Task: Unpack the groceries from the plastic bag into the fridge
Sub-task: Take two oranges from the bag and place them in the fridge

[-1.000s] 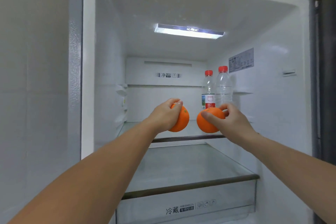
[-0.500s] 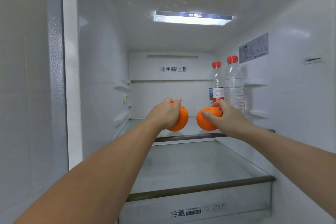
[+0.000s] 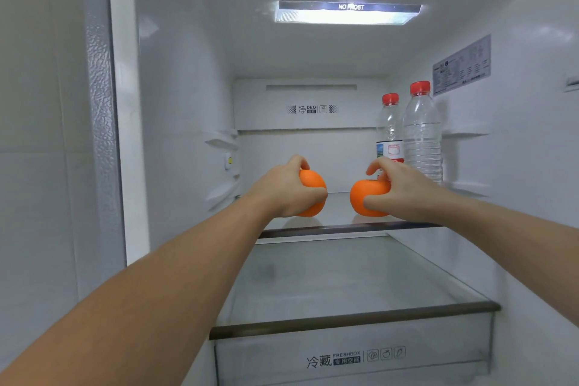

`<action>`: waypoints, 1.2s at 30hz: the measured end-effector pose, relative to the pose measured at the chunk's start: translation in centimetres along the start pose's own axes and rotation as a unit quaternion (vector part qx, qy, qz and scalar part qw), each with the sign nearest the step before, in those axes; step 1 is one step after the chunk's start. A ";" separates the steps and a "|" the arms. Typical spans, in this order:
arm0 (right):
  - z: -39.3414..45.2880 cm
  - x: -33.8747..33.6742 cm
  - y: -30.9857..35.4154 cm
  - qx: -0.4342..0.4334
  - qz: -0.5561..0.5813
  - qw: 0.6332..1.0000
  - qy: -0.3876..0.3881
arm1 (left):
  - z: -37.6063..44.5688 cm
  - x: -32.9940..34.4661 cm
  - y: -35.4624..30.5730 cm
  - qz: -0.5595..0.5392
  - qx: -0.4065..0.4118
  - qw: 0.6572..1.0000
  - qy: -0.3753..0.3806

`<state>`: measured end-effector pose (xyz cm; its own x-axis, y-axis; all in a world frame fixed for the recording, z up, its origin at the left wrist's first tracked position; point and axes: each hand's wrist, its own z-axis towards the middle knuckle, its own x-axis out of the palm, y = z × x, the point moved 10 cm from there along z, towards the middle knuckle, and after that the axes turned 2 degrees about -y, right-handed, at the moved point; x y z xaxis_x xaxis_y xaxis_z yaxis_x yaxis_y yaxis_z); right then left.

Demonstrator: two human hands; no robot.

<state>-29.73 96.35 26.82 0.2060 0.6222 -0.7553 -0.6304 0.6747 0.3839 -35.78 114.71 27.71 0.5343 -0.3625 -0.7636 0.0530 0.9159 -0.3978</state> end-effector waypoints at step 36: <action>9.9 9.6 8.0 -0.038 -0.175 0.962 0.206 | 6.1 -2.0 4.5 0.369 -0.090 0.925 0.017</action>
<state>-25.40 111.65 27.92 0.1122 0.1409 -0.9836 -0.6324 0.7737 0.0387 -31.47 120.62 30.48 0.3422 0.3411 -0.8755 -0.4587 0.8738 0.1611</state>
